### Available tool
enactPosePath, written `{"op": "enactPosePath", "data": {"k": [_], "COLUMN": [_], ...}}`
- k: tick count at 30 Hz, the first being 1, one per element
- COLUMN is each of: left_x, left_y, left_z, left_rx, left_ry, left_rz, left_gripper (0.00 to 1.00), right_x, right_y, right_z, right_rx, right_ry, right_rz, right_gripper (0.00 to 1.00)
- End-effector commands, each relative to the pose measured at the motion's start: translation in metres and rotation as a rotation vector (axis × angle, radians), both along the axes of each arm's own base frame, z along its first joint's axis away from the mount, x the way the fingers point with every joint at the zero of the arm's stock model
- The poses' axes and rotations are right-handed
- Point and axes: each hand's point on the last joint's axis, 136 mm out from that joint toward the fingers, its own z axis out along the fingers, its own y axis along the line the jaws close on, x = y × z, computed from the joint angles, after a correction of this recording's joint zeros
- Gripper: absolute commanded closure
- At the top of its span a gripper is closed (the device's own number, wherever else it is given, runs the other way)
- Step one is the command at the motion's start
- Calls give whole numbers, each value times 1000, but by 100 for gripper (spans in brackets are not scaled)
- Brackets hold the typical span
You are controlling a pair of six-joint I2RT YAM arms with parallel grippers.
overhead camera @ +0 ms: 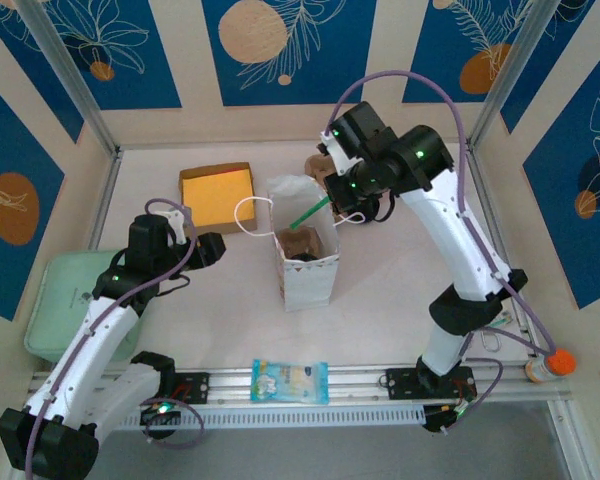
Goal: Pack the takeout coffee
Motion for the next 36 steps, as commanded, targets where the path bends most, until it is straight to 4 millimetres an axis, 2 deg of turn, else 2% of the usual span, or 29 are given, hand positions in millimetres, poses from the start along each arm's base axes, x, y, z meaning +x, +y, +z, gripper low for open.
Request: {"op": "enactPosePath", "data": {"k": [1, 16, 36], "left_x": [0, -1, -4], "left_y": [3, 3, 5], "left_z": [5, -2, -5], "left_rx": [2, 10, 20], "left_ry": [-16, -5, -1], "left_rz": [3, 2, 6], "left_gripper": [32, 33, 33], "right_x": [2, 21, 30], "right_y": [1, 27, 52], "right_z": [-1, -28, -67], "right_rx": [-44, -128, -214], "right_ry": [-16, 2, 55], "right_rz": [10, 31, 59], "right_gripper": [95, 97, 96]}}
